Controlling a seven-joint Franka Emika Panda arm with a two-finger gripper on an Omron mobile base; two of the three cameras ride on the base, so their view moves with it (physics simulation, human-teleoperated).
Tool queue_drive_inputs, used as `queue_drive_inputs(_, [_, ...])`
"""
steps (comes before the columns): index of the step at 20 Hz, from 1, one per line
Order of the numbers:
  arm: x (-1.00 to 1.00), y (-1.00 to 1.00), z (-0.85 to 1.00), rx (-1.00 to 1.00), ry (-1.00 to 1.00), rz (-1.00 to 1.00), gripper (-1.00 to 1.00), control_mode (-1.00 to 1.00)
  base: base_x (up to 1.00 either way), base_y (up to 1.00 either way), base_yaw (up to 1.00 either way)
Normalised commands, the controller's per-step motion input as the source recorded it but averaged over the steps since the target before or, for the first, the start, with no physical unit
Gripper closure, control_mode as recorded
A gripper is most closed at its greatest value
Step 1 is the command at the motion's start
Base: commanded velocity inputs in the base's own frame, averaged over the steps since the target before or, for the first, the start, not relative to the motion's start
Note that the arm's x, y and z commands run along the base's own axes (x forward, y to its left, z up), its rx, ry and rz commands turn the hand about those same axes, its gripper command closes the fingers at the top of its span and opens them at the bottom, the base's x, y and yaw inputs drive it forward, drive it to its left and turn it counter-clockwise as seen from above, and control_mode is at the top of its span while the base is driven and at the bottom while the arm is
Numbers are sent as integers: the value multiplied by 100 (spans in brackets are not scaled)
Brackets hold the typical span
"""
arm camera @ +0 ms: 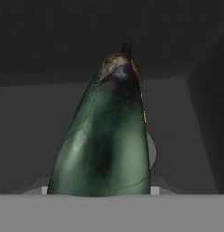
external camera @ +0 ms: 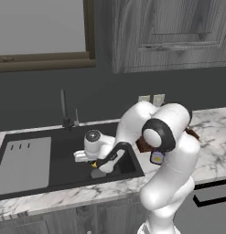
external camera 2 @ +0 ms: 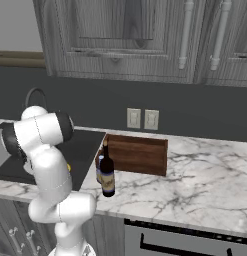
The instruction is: Pick up all produce items and place them in the sink. Turn on the sink faucet to wash them. Then turn the sink off and put them in the tray.
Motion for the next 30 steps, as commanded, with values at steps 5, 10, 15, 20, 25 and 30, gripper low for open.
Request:
queue_drive_inputs(5, [-5, -15, 82, 0, 0, -3, 100, -100, 0, 0, 0])
queue_drive_inputs(10, [-3, -12, 79, 0, 0, -2, 100, -100, 0, 0, 0])
queue_drive_inputs(15, [-12, -11, 66, 0, 0, -1, 100, -100, 0, 0, 0])
queue_drive_inputs(20, [-29, -12, 53, 0, 0, -2, 100, -100, 0, 0, 0])
queue_drive_inputs(25, [-34, -11, 59, 0, 0, -1, 100, -100, 0, 0, 0])
queue_drive_inputs(30, [-31, -23, 47, 0, -1, 0, 100, -100, 0, 0, 0])
